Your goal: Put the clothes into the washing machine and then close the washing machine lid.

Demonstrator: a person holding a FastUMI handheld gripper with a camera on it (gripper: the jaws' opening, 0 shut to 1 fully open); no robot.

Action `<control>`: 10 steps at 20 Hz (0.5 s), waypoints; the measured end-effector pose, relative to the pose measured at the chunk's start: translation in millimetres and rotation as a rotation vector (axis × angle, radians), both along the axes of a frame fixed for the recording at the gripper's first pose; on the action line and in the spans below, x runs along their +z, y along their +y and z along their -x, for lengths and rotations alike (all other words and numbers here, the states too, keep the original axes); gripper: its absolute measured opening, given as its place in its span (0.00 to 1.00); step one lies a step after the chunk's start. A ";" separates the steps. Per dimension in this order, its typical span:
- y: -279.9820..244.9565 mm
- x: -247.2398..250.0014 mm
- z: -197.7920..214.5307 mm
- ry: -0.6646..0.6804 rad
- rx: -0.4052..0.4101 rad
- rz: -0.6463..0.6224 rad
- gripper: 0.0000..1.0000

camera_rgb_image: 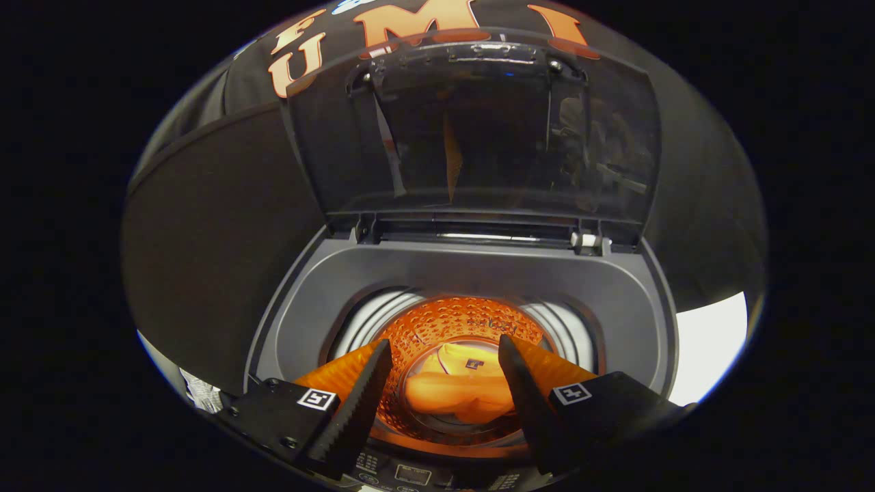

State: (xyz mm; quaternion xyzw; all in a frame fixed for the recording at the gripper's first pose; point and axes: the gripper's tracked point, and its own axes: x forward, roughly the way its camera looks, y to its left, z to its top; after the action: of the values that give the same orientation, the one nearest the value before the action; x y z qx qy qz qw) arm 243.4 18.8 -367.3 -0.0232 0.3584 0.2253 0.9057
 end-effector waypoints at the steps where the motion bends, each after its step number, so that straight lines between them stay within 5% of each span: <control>1: -0.5 7.5 -0.6 -0.009 -0.005 -0.008 0.99; 10: -25.9 35.7 47.6 -0.064 -0.088 -0.042 0.99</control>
State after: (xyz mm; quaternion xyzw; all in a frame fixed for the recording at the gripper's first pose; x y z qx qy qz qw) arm 195.9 -7.0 -331.6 0.0046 0.3253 0.1918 0.9260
